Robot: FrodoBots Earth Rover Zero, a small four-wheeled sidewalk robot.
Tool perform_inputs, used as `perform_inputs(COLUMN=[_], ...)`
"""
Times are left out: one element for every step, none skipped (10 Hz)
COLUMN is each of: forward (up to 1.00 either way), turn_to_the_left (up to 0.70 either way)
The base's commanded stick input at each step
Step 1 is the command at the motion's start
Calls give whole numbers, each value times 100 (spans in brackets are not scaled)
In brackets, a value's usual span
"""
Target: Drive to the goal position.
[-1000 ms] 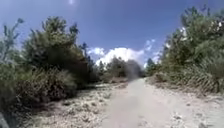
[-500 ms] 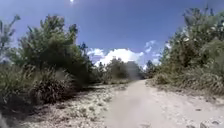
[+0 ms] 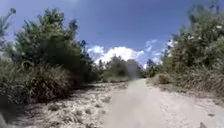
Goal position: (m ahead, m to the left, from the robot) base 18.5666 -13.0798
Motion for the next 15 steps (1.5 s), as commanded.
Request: perform_inputs(forward=[44,44,44,44,44,44,44,44,44,44,44,44,44,44,44], turn_to_the_left=[2,2,2,2,2,2,2,2,2,2,2,2,2,2,2])
